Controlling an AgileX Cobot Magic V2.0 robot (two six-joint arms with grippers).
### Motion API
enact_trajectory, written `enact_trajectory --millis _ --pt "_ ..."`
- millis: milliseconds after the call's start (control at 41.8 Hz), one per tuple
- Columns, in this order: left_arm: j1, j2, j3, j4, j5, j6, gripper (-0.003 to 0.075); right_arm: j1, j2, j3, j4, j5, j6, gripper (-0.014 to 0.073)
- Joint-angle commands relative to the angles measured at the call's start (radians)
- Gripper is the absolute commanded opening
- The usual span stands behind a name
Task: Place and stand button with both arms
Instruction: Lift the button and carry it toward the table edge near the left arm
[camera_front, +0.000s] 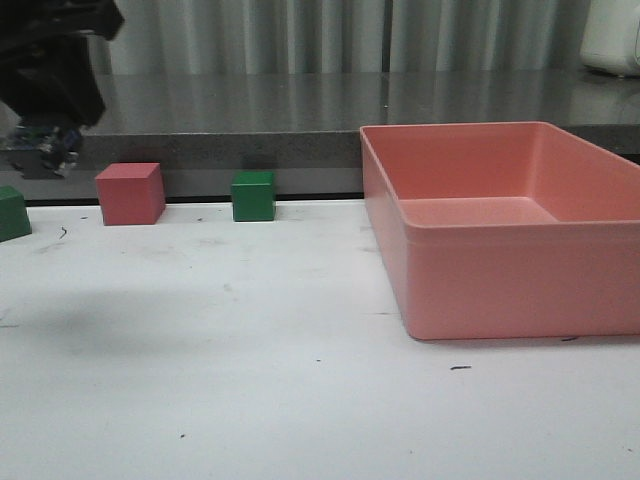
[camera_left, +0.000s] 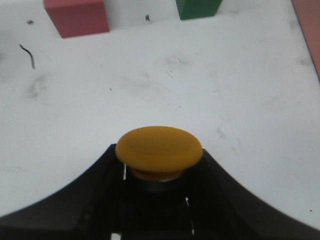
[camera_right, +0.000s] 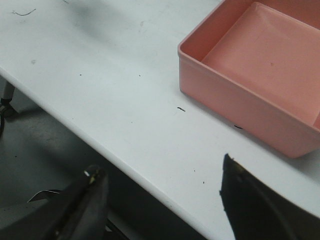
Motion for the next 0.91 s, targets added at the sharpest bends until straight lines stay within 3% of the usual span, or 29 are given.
enact_trajectory --millis 0,287,550,718,885 --pt "0.020 -0.137 0.099 -0.016 -0.205 0.030 0.0189 -0.003 0.004 -0.026 -0.004 -0.066 -0.006 0.0499" --pt "0.023 -0.319 0.483 0.002 -0.715 0.048 0.0189 -0.003 0.004 -0.026 -0.004 -0.066 -0.006 0.0499" --pt "0.023 -0.305 0.754 0.002 -1.215 0.048 0.0188 -0.003 0.004 -0.026 -0.004 -0.066 -0.006 0.0499" --pt "0.023 -0.208 0.832 0.002 -1.496 0.043 0.0188 -0.003 0.004 -0.026 -0.004 -0.066 -0.006 0.0499" --pt "0.023 -0.049 0.832 0.002 -1.658 0.017 0.0188 -0.003 0.004 -0.026 -0.004 -0.066 -0.006 0.0499"
